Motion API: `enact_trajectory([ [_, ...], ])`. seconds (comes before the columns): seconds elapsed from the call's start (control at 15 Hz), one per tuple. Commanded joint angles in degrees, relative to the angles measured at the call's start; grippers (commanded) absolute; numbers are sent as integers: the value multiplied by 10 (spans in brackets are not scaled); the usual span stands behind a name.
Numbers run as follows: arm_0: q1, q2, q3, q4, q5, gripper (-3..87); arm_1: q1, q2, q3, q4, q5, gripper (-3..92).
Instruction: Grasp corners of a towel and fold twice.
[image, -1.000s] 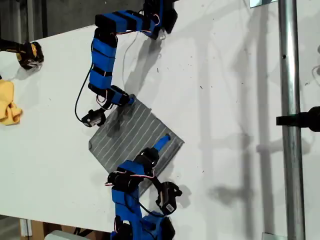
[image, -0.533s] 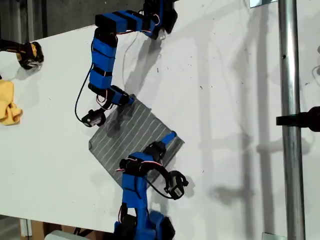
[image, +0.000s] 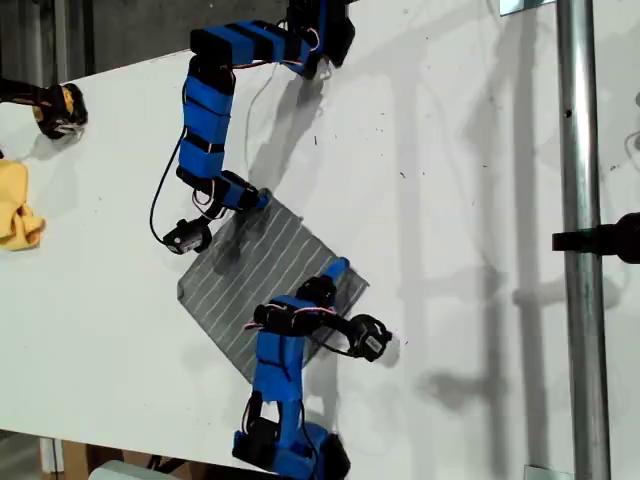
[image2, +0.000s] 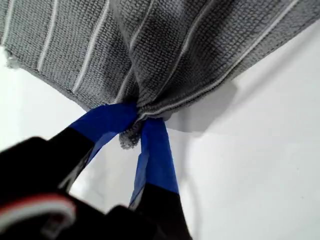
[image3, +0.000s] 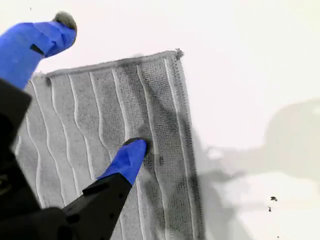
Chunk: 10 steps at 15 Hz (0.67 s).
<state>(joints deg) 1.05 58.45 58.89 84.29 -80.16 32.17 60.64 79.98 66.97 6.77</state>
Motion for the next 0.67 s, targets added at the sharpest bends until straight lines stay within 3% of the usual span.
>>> enact_trajectory([
  [0.0, -5, 5, 1, -3, -46, 382, -1, -1, -12, 1, -11, -1],
  [0.6, 12, -37, 12, -53, -107, 302, -4, 0, -10, 1, -14, -1],
])
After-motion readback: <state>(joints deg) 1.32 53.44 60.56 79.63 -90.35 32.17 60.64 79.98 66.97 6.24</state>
